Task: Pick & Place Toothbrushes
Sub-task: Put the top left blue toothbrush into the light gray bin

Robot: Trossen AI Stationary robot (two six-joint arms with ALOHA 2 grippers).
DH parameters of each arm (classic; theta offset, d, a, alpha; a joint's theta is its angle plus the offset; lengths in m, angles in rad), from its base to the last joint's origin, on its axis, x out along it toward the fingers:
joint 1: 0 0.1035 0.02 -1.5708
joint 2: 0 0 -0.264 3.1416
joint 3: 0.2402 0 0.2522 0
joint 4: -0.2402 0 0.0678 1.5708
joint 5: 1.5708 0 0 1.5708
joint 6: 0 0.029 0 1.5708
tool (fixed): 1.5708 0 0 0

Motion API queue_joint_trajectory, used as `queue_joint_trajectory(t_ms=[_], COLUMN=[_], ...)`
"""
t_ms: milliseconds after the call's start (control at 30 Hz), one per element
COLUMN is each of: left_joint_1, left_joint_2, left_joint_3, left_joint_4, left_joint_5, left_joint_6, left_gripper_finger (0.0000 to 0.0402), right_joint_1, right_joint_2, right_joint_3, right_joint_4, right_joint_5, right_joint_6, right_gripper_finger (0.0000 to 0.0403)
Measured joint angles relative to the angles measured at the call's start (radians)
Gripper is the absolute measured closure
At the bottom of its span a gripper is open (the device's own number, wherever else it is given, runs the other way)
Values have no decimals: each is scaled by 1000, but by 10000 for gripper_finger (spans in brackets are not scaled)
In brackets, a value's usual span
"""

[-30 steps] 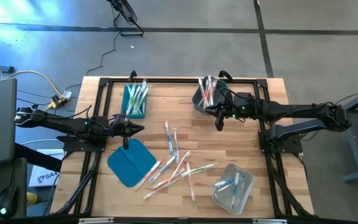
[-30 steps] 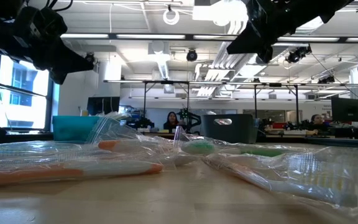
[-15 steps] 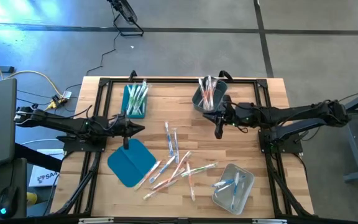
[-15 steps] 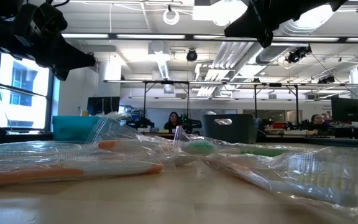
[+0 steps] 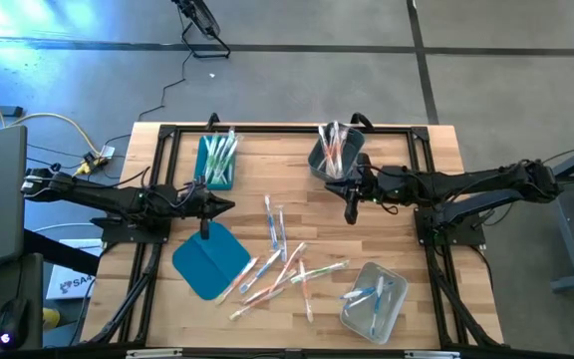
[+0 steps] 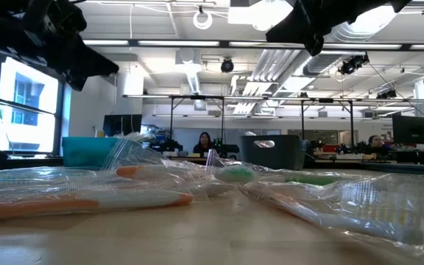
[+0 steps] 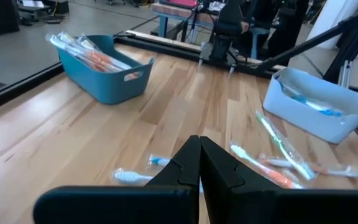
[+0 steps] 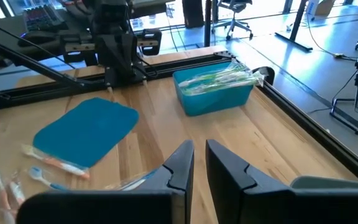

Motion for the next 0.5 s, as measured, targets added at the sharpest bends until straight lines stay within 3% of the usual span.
queue_joint_trajectory(t_ms=[500], left_joint_1=[2], left_joint_2=[215], left_joint_3=[151], left_joint_4=[-145], left_joint_5=[-1], left_joint_6=[29], left_gripper_finger=[401], right_joint_1=[0], right_joint_2=[0], right_joint_3=[0], right_joint_4=[-43], right_joint_5=[0], right_joint_6=[-1], right_gripper_finger=[369])
